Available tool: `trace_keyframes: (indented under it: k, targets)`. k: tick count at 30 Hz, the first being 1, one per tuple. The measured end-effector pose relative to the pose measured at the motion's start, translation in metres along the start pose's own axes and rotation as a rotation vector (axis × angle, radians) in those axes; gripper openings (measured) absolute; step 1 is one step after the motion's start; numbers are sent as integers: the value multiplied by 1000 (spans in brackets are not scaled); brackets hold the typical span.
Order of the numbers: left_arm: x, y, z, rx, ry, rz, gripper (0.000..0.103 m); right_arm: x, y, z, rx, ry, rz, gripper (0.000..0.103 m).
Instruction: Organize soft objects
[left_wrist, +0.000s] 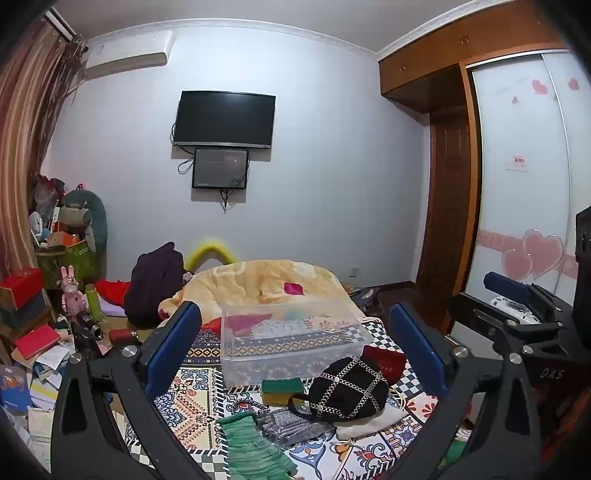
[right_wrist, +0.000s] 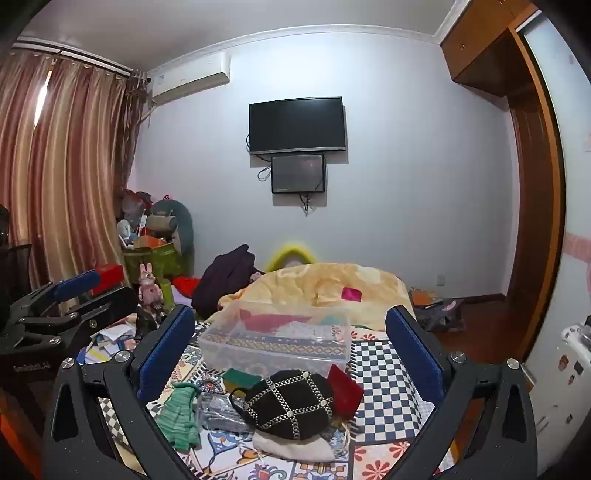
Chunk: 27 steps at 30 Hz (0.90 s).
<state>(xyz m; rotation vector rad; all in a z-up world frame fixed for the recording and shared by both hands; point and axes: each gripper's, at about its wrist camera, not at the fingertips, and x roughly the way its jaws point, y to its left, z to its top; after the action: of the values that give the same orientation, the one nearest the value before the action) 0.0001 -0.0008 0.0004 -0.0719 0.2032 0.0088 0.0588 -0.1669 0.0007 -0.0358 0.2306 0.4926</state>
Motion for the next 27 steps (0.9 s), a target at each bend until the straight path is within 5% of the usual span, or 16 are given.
trace_keyframes:
  k: [27]
  targets:
    - [-3, -5, -1, 13, -23, -4, 103, -7, 2, 7, 20, -20, 7, 103]
